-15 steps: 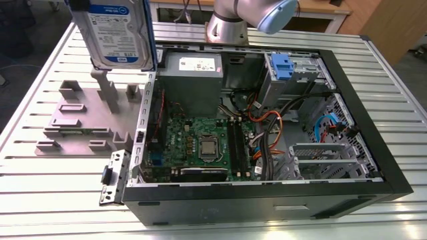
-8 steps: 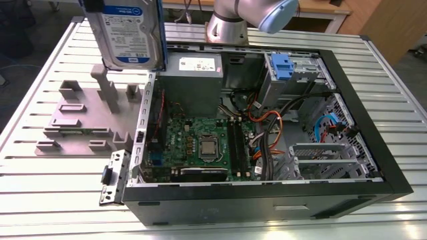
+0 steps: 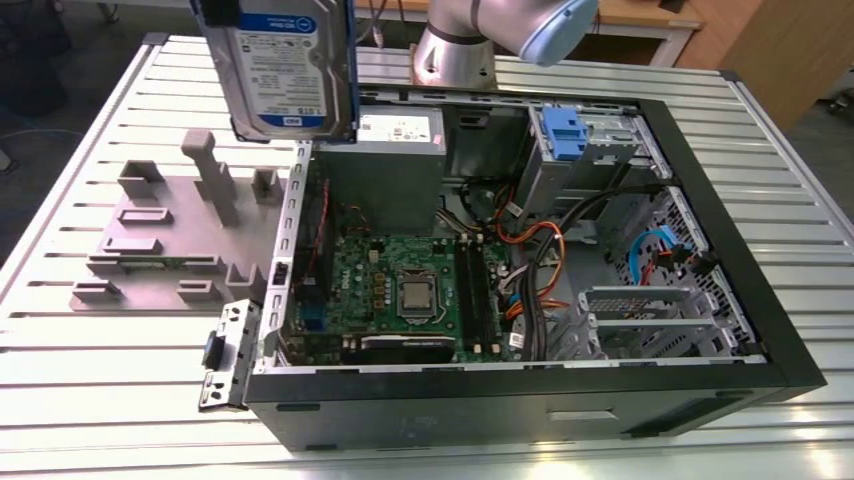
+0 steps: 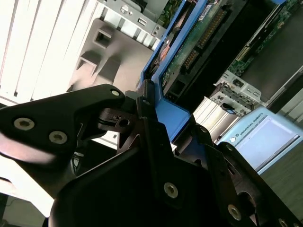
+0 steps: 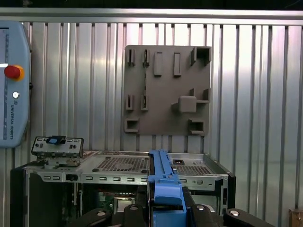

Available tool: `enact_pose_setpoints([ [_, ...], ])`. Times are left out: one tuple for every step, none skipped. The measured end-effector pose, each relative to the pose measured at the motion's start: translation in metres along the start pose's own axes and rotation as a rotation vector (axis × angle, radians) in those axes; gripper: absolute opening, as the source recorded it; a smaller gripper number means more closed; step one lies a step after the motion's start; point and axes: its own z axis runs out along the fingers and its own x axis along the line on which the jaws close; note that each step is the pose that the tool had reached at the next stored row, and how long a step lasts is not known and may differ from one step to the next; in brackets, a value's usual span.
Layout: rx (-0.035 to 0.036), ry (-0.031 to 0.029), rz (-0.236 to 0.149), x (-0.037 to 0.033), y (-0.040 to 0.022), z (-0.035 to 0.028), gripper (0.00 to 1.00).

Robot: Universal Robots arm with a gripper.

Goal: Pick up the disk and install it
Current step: 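Pick up the disk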

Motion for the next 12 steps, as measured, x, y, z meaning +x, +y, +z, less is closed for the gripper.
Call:
enact_pose_setpoints([
  [0.0,0.0001,0.0,0.0,-0.0027,0.0001,0.36],
  [0.0001,0.0,0.0,0.0,-0.0054,0.0002,0.36],
  [0.0,0.0001,0.0,0.0001,-0.008,0.0003,0.36],
  [0.0,0.0003,0.0,0.0001,-0.011,0.0003,0.36],
  [0.0,0.0004,0.0,0.0001,-0.0137,0.0004,0.36],
  [0.0,0.0005,0.0,0.0001,-0.0164,0.0005,0.36],
  [0.0001,0.0005,0.0,0.0002,-0.0191,0.0006,0.36],
  [-0.0001,0.0007,0.0,0.0002,-0.0218,0.0005,0.36],
  [0.0,0.0008,0.0,0.0002,-0.0244,0.0006,0.36],
  [0.0,0.0008,0.0,0.0003,-0.027,0.0007,0.36],
  [0.0,0.0009,0.0,0.0003,-0.0327,0.0009,0.36],
  [0.0,0.0009,0.0,0.0004,-0.0378,0.0011,0.36],
])
